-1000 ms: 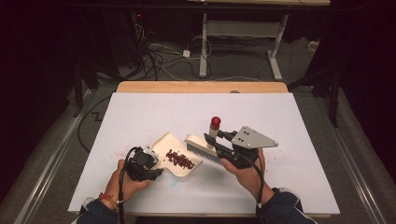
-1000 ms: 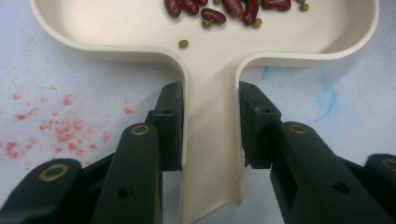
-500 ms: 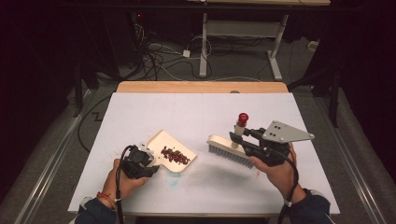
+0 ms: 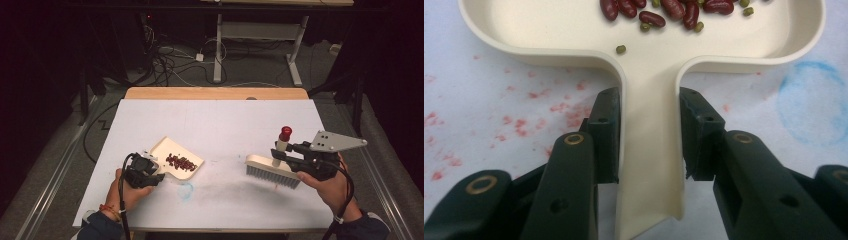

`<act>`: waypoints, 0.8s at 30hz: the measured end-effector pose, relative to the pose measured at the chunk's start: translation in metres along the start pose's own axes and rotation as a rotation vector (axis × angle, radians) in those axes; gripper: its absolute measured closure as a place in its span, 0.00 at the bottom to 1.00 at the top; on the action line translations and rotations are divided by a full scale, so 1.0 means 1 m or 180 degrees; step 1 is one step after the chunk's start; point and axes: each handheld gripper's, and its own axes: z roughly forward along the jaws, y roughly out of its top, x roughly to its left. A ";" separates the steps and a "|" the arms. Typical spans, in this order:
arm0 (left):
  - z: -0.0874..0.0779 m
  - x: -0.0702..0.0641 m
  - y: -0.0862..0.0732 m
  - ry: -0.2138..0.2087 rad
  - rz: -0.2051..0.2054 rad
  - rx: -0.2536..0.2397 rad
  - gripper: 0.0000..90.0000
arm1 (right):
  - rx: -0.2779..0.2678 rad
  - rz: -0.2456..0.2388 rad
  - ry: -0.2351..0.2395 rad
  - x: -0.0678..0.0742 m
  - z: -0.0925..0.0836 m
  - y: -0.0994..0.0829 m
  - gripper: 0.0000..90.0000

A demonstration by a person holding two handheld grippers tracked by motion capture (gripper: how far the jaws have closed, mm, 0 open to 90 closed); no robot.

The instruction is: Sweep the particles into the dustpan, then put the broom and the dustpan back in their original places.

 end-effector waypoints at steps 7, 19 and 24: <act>0.003 0.008 0.001 0.0158 -0.0191 -0.0081 0.71 | 0.0192 0.0175 0.0210 -0.018 -0.001 -0.013 0.78; 0.012 -0.005 0.007 0.0038 -0.0415 -0.0297 0.53 | 0.0483 0.0250 0.0135 -0.050 0.027 -0.012 0.76; 0.006 -0.016 0.003 -0.0028 -0.0294 -0.0337 0.47 | 0.0508 0.0396 -0.0062 -0.071 0.043 -0.013 0.72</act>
